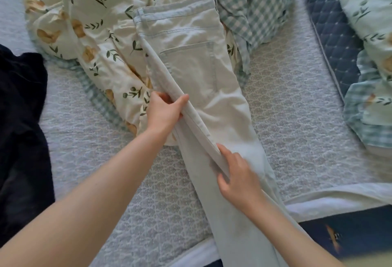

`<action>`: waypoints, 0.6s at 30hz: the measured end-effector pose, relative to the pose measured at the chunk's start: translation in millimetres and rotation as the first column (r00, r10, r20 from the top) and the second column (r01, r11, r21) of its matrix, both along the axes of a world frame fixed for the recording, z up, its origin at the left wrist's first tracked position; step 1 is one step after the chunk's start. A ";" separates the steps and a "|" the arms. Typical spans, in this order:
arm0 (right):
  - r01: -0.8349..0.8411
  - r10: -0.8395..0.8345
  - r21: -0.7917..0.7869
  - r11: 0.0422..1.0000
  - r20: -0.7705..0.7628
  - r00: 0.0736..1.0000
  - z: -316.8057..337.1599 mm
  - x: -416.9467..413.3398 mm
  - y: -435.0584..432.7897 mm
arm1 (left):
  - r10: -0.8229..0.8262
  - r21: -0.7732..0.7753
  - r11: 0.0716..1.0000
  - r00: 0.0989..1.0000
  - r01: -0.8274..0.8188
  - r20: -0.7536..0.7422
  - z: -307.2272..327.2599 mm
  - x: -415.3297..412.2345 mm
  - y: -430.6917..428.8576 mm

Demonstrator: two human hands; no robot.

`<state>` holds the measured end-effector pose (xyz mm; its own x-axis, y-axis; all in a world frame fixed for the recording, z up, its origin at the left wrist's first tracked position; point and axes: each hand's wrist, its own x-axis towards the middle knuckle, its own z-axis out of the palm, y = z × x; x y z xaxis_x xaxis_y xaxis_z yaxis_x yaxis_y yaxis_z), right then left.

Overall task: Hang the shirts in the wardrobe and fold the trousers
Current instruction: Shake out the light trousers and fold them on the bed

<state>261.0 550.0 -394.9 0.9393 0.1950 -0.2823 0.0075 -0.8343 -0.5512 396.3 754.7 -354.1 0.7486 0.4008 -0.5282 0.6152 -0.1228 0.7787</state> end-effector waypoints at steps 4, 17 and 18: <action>-0.037 0.030 -0.123 0.992 -0.059 0.998 -0.3 -28.6 -6.9 | -0.113 -0.133 0.986 0.986 0.097 -0.122 -15.3 -30.4 -19.7; 0.083 -0.133 -0.347 0.934 -0.124 0.983 -1.3 -97.1 -61.0 | 0.000 -0.351 0.933 0.974 -0.081 -0.226 -35.0 -65.6 -29.6; 0.081 -0.120 -0.337 0.938 -0.096 0.988 -0.9 -106.1 -61.6 | 0.023 -0.353 0.930 0.976 -0.100 -0.214 -36.2 -67.9 -32.5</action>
